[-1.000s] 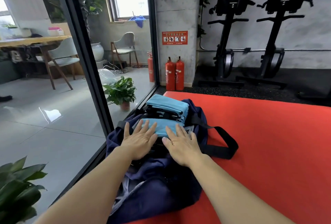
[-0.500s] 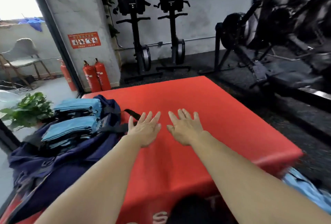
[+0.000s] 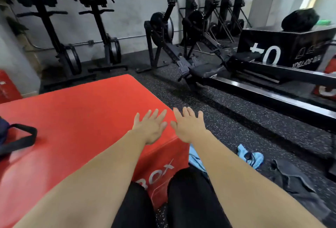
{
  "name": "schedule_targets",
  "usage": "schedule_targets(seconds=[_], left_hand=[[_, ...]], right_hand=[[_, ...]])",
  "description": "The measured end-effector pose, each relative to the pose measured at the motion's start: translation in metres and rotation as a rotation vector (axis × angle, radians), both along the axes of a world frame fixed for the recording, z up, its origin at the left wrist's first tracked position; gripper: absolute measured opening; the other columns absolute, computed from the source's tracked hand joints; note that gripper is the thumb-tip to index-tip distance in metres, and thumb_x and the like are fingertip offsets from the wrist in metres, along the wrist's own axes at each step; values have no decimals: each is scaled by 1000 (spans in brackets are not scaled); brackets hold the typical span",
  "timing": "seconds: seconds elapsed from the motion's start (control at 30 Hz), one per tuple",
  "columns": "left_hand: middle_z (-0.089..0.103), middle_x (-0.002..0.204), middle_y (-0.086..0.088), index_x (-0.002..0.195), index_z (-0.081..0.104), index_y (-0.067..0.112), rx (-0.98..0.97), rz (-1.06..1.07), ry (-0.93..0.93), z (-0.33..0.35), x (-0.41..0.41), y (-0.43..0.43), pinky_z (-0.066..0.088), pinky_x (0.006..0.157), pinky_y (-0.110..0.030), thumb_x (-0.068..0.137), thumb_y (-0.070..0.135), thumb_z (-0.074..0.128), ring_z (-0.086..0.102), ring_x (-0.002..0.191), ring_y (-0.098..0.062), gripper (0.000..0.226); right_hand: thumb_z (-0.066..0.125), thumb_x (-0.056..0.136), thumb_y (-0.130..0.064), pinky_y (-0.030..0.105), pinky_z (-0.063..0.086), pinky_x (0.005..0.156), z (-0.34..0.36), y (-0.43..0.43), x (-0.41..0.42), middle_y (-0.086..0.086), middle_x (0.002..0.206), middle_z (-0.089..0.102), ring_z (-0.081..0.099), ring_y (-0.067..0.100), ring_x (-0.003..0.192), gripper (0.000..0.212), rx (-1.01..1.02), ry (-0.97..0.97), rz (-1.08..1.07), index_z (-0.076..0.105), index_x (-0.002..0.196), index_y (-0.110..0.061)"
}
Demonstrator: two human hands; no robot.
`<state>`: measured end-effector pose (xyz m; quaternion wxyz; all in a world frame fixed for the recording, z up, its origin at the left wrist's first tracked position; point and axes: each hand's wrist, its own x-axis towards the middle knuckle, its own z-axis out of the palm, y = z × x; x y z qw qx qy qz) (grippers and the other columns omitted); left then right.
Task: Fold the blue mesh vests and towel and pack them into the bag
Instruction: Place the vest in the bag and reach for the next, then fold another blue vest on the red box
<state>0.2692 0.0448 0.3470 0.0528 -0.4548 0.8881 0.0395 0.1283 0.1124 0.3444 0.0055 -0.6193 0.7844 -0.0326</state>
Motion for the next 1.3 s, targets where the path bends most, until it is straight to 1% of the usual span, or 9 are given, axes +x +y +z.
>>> schedule_targets(seconds=[0.3,0.4,0.6,0.73,0.9,1.0,1.1,1.23,1.3], left_hand=[[1,165,2,156,-5,35,28,-195,0,-25,-132,-6,-1,118,-57,105,45,16,0,152,-21,55],[0,165,3,156,-5,35,65,-239,-10,-40,-172,-9,-2,118,-56,106,45,16,-1,152,-21,55],[-1,165,4,155,-7,35,155,-300,-73,-94,-240,-28,-2,119,-55,106,44,14,0,152,-20,55],[-1,165,4,156,-6,35,220,-321,-132,-138,-280,-45,-2,119,-55,106,43,13,0,152,-20,54],[-2,165,5,156,-7,34,281,-352,-189,-191,-326,-60,-2,119,-54,106,43,13,0,152,-19,54],[-2,165,4,156,-6,34,315,-367,-206,-224,-348,-68,-2,120,-54,106,43,13,1,152,-19,54],[0,165,4,156,-5,34,323,-378,-237,-258,-361,-80,-2,120,-53,106,44,14,1,152,-17,54],[-5,165,4,155,-8,34,344,-395,-313,-295,-370,-96,-4,119,-53,106,45,12,-3,152,-17,54],[-8,164,4,155,-9,35,358,-400,-332,-307,-373,-104,-4,120,-53,106,45,12,-4,152,-18,55]], right_hand=[[24,104,-45,56,11,115,-48,22,-117,14,161,14,7,28,149,57,80,-64,-176,11,154,-21],[22,104,-44,55,12,115,-69,27,-152,13,161,13,7,27,149,58,126,-82,-240,9,155,-19],[21,105,-44,53,12,115,-126,25,-215,11,161,13,7,27,149,58,225,-118,-313,8,155,-19],[23,104,-44,52,12,115,-175,25,-249,12,160,14,7,26,149,58,291,-187,-366,9,155,-19],[21,104,-44,52,11,115,-236,15,-282,13,161,9,4,26,149,59,382,-250,-407,7,156,-19],[21,104,-43,54,10,116,-272,7,-298,14,161,10,4,28,148,59,434,-276,-418,7,156,-19],[22,104,-42,54,10,116,-308,-2,-316,15,161,10,3,28,149,59,468,-353,-451,7,155,-18],[25,103,-38,54,17,113,-357,-16,-344,17,154,22,14,30,145,53,490,-403,-532,19,150,-16],[23,103,-41,55,14,114,-375,-24,-357,18,156,16,9,32,146,54,514,-430,-560,17,152,-19]])
